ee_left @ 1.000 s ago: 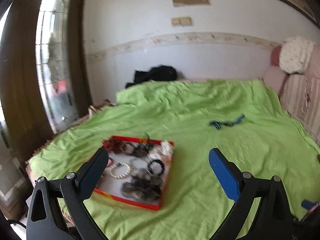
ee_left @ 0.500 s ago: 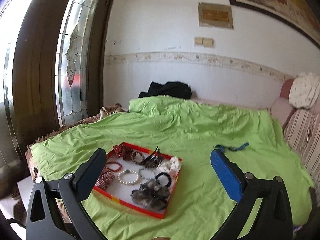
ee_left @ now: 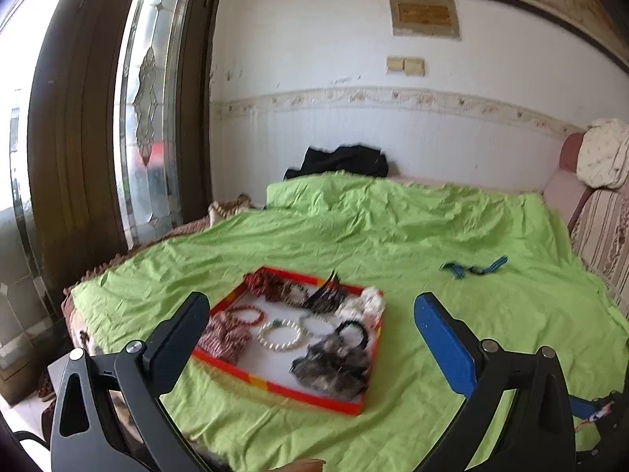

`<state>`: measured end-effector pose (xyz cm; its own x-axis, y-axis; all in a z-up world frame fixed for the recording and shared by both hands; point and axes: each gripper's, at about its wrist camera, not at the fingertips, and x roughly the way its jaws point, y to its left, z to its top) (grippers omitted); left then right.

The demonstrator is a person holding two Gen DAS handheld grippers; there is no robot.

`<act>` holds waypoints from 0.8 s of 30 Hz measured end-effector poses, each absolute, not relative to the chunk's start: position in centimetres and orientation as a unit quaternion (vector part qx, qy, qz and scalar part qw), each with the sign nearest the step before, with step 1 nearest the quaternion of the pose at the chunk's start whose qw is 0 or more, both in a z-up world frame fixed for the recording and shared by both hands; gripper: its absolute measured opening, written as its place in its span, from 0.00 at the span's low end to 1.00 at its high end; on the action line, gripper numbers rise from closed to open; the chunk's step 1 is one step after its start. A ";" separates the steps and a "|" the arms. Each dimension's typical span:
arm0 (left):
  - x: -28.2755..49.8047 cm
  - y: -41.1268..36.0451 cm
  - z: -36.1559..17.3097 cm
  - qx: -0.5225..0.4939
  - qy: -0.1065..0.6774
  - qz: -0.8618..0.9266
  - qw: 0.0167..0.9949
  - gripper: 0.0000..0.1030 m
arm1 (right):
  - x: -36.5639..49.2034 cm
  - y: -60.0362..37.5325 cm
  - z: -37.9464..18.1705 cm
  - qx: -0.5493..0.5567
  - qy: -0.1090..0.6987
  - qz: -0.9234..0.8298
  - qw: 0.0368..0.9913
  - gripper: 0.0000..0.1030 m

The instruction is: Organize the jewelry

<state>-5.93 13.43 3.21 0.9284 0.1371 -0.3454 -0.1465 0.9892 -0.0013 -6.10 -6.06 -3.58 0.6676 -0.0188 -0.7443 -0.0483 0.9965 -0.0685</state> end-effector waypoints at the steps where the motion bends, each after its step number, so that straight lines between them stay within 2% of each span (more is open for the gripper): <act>1: -5.8 13.7 2.8 -0.014 0.183 0.074 0.980 1.00 | -6.2 -5.9 -3.9 -0.047 0.410 0.006 0.911 0.74; 13: -5.1 17.4 0.7 -0.023 0.228 0.111 0.967 1.00 | -4.6 -4.0 -4.0 -0.078 0.426 0.011 0.901 0.74; 20: -5.5 21.1 -0.1 -0.009 0.275 0.184 0.944 1.00 | -2.3 -0.5 -3.6 -0.057 0.419 0.053 0.905 0.76; 24: -5.5 23.0 -1.1 -0.016 0.303 0.204 0.931 1.00 | -2.2 2.4 -4.8 -0.080 0.427 0.089 0.896 0.76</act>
